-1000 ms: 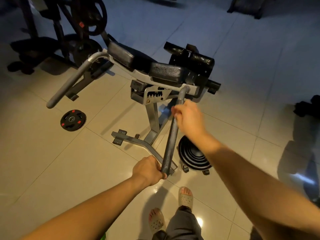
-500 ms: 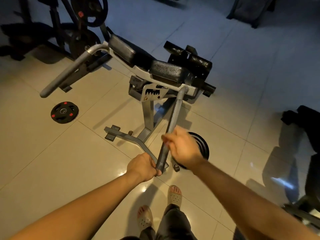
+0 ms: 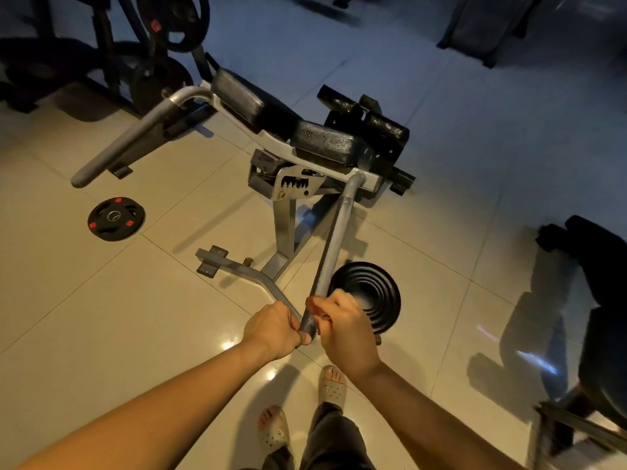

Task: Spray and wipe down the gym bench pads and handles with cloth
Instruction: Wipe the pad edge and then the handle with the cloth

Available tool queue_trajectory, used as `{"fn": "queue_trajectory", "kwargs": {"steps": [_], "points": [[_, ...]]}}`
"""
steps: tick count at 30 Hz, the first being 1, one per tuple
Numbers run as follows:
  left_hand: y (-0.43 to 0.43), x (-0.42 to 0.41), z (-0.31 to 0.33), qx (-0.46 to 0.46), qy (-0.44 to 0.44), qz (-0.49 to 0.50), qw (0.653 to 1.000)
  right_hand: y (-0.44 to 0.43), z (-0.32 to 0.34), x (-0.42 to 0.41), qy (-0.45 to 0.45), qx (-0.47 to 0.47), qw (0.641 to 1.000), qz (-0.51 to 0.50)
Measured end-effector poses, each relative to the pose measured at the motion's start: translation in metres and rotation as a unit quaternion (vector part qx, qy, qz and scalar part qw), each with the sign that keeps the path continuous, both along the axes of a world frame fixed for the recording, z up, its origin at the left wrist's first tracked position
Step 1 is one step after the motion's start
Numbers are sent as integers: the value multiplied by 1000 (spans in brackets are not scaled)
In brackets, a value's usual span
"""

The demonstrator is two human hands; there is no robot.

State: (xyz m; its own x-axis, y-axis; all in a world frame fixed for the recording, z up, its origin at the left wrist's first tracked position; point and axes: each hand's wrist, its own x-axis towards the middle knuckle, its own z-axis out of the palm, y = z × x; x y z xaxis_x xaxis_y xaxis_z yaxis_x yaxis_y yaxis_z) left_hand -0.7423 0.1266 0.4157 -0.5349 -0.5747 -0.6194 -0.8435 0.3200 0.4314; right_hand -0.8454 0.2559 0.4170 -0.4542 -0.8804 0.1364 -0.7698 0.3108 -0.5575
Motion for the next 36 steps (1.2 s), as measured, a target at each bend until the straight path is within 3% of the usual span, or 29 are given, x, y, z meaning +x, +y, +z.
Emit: {"fn": "queue_trajectory", "kwargs": {"steps": [3, 8, 11, 15, 20, 26, 29, 34, 36], "points": [[0, 1, 1, -2, 3, 0, 1000, -25, 16, -34, 32, -8, 999, -3], [-2, 2, -5, 2, 2, -14, 1000, -111, 40, -130, 25, -18, 983, -181], [-6, 2, -8, 8, 1, -18, 1000, -114, 32, -122, 13, -31, 975, -219], [-8, 0, -6, 20, 0, -17, 1000, -49, 8, -60, -34, -36, 987, -150], [-8, -2, -3, 17, -6, -25, 1000, -6, 6, -14, -18, 16, 998, -51], [-7, -3, -1, 16, -12, -30, 999, -99, 41, -121, -18, -17, 982, -185], [-9, -2, -3, 16, -12, -30, 999, -102, 40, -119, 1, -22, 980, -196], [-8, -3, -2, 19, -9, -28, 999, -27, 5, -34, -11, -20, 995, -94], [-7, -2, -2, 21, -9, -28, 999, -4, 0, -6, 9, 39, 999, -19]]}}
